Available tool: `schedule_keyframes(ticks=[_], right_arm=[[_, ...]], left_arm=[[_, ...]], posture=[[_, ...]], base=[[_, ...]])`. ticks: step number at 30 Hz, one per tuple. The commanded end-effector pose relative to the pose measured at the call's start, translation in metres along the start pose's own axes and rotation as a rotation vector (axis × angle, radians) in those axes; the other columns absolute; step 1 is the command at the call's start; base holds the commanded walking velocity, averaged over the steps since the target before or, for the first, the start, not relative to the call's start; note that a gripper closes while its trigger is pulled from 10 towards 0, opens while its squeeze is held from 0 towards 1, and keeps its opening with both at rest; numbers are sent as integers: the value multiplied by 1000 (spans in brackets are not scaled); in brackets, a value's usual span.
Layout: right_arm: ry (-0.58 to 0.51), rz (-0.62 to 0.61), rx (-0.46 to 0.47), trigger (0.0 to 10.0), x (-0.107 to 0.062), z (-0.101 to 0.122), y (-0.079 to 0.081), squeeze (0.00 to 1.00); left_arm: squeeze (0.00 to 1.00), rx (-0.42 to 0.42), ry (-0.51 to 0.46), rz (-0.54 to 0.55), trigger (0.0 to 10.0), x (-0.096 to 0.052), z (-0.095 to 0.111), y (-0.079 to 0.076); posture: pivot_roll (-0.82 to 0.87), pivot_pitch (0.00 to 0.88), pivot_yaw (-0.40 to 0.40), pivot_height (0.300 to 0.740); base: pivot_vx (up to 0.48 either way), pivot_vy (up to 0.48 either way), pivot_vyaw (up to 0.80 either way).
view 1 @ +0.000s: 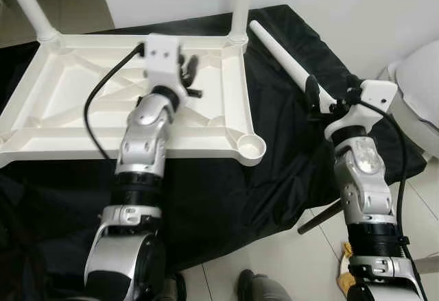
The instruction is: Building children table
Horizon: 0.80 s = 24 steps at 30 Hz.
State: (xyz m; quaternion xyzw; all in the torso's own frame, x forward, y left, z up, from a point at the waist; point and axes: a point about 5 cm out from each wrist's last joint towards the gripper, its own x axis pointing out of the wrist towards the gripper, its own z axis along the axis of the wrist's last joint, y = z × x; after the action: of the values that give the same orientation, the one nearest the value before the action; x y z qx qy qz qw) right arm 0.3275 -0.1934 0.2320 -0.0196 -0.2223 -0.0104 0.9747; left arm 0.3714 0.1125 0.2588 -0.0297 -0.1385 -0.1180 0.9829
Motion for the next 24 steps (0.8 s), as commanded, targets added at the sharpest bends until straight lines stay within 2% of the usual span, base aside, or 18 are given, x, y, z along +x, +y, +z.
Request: schedule_keyframes(ticks=[1,4,6,10,15,19,22,24], right_arm=[[3,-9,-13,10000,-3,-4,2,0],[10,-13,-19,10000,-7,-8,9,0],[22,-13,-35,10000,-12,-12,17,0],[45,5,-61,10000,-17,-17,27,0],[33,0,-88,10000,-18,-16,34,0],[26,47,-152,10000,-17,-17,38,0],[78,-57,-131,10000,-16,-26,13,0],[103,-100,-119,10000,-15,-30,4,0]], left_arm=[[0,-6,-43,19,10000,-4,5,3],[0,20,-64,66,10000,-12,3,12],[0,76,-58,87,10000,-18,-1,17],[0,121,-66,107,10000,-22,-2,18],[0,94,-71,115,10000,-24,-1,17],[0,77,-71,104,10000,-28,-3,15],[0,107,-64,66,10000,-34,-5,14],[0,110,-64,54,10000,-36,-5,13]], posture=[[-72,113,28,740],[-70,96,36,740],[-67,88,33,740],[-66,81,37,740],[-66,75,33,740],[-64,71,23,740],[-61,71,21,740],[-60,68,20,740]], base=[[0,0,0],[0,0,0],[0,0,0],[0,0,0],[0,0,0],[0,0,0],[0,0,0],[0,0,0]])
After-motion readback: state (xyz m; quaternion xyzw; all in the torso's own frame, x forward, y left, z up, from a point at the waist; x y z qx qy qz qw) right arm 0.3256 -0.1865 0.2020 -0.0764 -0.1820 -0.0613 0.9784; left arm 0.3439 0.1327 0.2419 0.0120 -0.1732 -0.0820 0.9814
